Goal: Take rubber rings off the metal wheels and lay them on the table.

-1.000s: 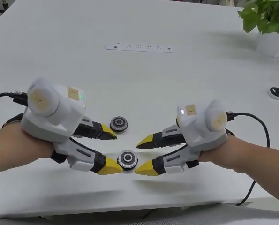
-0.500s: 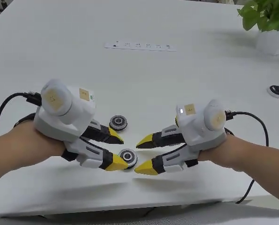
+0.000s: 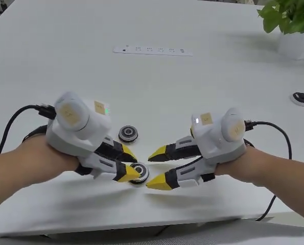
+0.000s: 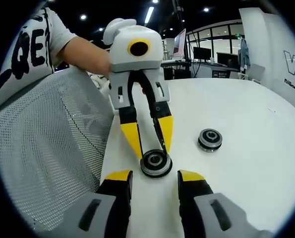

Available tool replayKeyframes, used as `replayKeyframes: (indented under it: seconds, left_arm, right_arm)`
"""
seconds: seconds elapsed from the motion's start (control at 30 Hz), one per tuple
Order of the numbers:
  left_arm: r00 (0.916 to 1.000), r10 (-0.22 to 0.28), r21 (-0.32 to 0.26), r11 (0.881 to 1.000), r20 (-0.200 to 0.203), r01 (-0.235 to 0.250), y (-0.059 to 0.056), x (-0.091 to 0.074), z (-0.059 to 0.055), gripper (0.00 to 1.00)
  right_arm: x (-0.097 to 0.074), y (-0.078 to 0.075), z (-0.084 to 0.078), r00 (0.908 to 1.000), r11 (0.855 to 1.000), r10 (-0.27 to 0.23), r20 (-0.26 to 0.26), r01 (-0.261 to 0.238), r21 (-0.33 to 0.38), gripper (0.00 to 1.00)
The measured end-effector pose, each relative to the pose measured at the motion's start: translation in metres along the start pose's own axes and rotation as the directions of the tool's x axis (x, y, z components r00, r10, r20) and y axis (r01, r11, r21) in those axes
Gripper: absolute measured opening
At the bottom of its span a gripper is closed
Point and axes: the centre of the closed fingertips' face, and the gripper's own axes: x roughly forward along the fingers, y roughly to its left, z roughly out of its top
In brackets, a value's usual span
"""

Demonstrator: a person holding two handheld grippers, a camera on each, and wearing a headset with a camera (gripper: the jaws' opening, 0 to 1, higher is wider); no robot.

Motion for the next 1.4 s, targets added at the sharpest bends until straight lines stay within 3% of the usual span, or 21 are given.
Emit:
replayKeyframes:
  seconds: [0.3, 0.47, 0.77, 1.03, 1.4]
  left_arm:
    - [0.9998, 0.012, 0.026, 1.0, -0.015, -0.012, 0.0, 0.004, -0.004, 0.15]
    - [0.9992, 0.033, 0.074, 0.997, -0.024, -0.031, 0.001, 0.006, -0.005, 0.14]
    - [0.9988, 0.047, 0.075, 0.996, -0.01, -0.046, 0.003, 0.005, -0.006, 0.14]
    - [0.9987, 0.051, 0.074, 0.996, -0.006, -0.05, 0.003, 0.004, -0.007, 0.14]
    - [0.9981, 0.061, 0.081, 0.995, -0.01, -0.06, 0.002, 0.003, -0.007, 0.14]
  right_arm:
    - [0.0, 0.0, -0.002, 1.0, 1.0, -0.003, -0.008, 0.003, 0.0, 0.33]
    - [0.001, 0.0, -0.001, 0.9999, 1.0, -0.006, -0.009, 0.006, -0.003, 0.33]
    - [0.004, -0.003, 0.003, 0.9994, 0.999, -0.021, 0.027, 0.02, 0.048, 0.3]
    - [0.01, 0.003, 0.003, 0.9998, 0.999, -0.007, 0.02, 0.006, 0.053, 0.29]
    - [0.014, -0.003, 0.005, 0.9987, 0.995, -0.037, 0.034, 0.034, 0.089, 0.27]
